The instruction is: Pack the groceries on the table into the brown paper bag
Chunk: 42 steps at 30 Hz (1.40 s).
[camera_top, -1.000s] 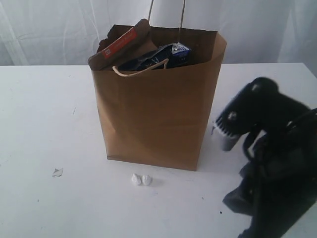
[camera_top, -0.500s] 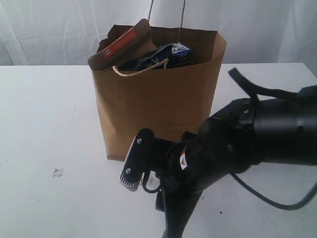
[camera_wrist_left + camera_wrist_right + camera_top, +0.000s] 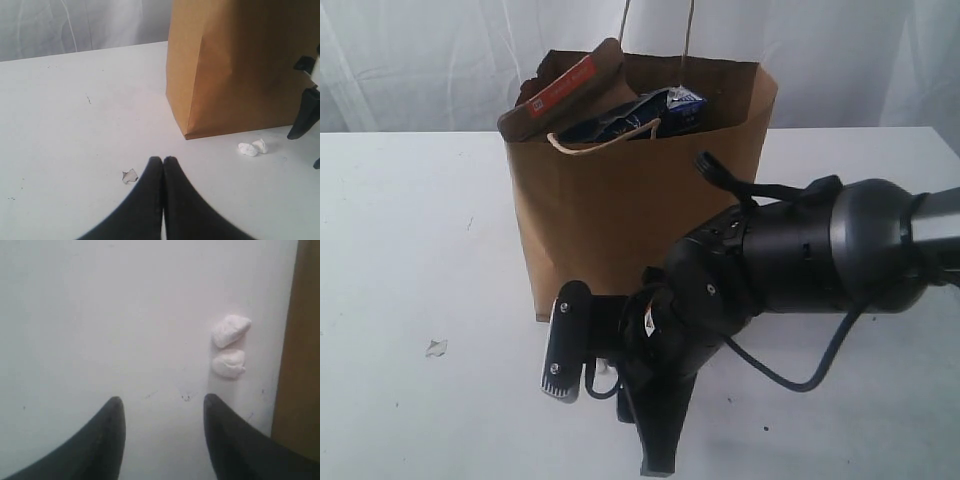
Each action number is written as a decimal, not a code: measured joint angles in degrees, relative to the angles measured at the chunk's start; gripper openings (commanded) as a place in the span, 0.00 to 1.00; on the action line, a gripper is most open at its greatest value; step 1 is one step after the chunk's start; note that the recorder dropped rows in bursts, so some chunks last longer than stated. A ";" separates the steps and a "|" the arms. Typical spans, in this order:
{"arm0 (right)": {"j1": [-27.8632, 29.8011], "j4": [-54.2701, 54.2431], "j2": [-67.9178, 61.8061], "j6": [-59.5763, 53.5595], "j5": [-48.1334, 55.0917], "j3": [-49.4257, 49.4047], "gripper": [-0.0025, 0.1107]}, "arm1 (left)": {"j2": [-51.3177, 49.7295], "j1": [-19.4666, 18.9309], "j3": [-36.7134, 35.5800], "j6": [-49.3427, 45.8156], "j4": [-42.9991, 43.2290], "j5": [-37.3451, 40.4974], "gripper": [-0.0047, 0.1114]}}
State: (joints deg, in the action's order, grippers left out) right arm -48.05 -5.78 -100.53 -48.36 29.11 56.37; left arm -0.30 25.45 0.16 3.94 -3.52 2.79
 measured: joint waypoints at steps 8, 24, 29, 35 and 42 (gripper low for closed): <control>0.00 -3.75 0.00 0.81 -0.94 0.00 0.43 | 0.00 0.00 0.00 0.00 0.00 0.00 0.04; 0.00 -4.67 -1.43 0.92 -8.17 0.00 0.43 | 0.00 0.00 0.00 0.00 0.00 0.00 0.04; 0.00 -4.67 -4.48 0.92 -9.08 0.04 0.43 | 0.00 0.00 0.00 0.00 0.00 0.00 0.04; 0.00 -4.67 -6.64 1.65 -9.88 2.30 0.43 | 0.00 0.00 0.00 0.00 0.00 0.00 0.04; 0.96 -4.67 -7.00 2.58 -10.26 3.12 0.43 | 0.00 0.00 0.00 0.00 0.00 0.00 0.04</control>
State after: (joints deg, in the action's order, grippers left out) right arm -47.09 -10.46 -107.53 -45.79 18.86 59.49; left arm -0.30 25.45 0.16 3.94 -3.52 2.79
